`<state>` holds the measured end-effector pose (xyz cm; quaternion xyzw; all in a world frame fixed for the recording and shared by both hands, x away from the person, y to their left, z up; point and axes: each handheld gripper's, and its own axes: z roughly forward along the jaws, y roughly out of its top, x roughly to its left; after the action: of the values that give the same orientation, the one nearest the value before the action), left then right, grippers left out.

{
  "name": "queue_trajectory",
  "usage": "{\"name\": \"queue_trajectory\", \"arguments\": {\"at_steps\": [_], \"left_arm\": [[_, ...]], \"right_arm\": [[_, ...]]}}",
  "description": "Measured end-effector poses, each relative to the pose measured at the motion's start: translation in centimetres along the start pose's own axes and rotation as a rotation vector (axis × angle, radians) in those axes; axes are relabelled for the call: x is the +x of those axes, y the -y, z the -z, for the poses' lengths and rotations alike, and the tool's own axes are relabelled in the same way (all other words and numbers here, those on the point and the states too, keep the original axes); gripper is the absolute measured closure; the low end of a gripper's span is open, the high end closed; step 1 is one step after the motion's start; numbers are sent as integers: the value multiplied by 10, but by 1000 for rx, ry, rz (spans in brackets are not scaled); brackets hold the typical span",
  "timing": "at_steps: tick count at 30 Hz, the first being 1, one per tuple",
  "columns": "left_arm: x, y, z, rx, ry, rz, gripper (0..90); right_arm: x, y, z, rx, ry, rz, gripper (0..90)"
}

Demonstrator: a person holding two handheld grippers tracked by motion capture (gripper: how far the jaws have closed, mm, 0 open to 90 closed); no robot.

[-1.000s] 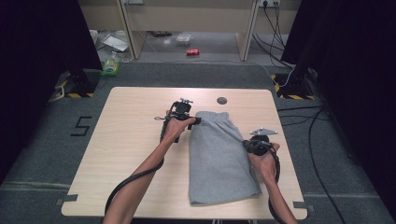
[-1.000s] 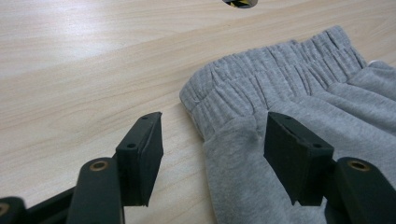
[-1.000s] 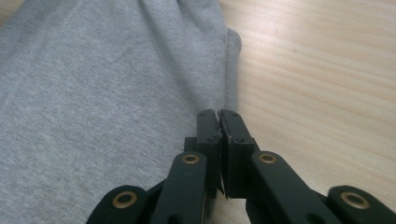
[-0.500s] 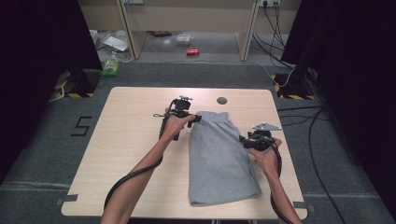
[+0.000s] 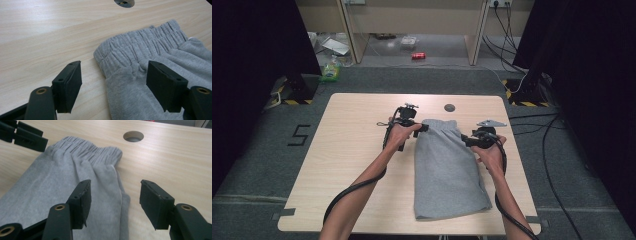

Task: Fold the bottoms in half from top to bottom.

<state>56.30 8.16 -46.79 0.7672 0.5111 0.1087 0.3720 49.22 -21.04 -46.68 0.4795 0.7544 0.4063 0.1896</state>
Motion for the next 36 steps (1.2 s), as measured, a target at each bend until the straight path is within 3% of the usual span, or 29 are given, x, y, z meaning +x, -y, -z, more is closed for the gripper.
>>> {"name": "queue_trajectory", "arguments": {"at_steps": [4, 7, 13, 21, 29, 36], "left_arm": [[-1, -1, -5, -8, -11, 7, 281], [0, 1, -10, -20, 1, 40, 282], [-1, 4, -17, -31, 4, 53, 303], [1, 7, -20, -26, -3, 55, 355], [-2, 11, -25, -7, 11, 25, 495], [-2, 15, -27, 0, 22, 8, 593]], "right_arm": [[-2, -11, -11, 1, 5, 9, 426], [-3, -18, -19, 6, 3, 13, 425], [-3, -23, -36, 29, -6, 3, 426], [-3, -17, -60, 107, 18, -9, 436], [-6, -8, -74, 146, 18, -29, 453], [-5, -10, -75, 162, -40, -14, 717]]}}
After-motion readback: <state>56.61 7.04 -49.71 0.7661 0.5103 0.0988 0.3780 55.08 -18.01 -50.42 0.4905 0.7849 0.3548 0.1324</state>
